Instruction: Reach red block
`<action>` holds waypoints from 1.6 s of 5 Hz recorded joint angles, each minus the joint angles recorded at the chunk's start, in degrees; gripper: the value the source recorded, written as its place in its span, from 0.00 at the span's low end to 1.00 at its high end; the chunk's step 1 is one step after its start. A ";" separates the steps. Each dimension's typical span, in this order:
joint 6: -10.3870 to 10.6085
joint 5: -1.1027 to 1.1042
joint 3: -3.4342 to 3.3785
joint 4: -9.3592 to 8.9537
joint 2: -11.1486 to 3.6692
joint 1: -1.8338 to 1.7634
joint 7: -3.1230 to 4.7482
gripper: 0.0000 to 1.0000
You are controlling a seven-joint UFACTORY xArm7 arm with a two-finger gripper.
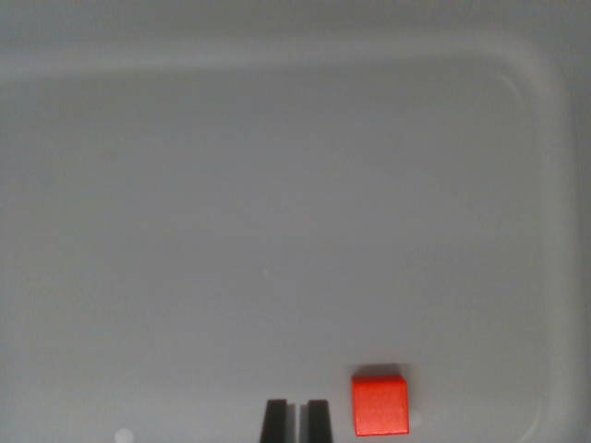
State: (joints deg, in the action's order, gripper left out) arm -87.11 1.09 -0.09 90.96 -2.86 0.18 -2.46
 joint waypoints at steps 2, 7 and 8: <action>0.71 0.05 0.06 -0.70 -0.02 0.06 -0.04 0.00; 4.57 0.31 0.41 -4.50 -0.10 0.41 -0.27 0.00; 4.57 0.31 0.41 -4.50 -0.10 0.41 -0.27 0.00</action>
State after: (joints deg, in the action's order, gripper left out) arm -82.54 1.40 0.31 86.46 -2.96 0.59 -2.73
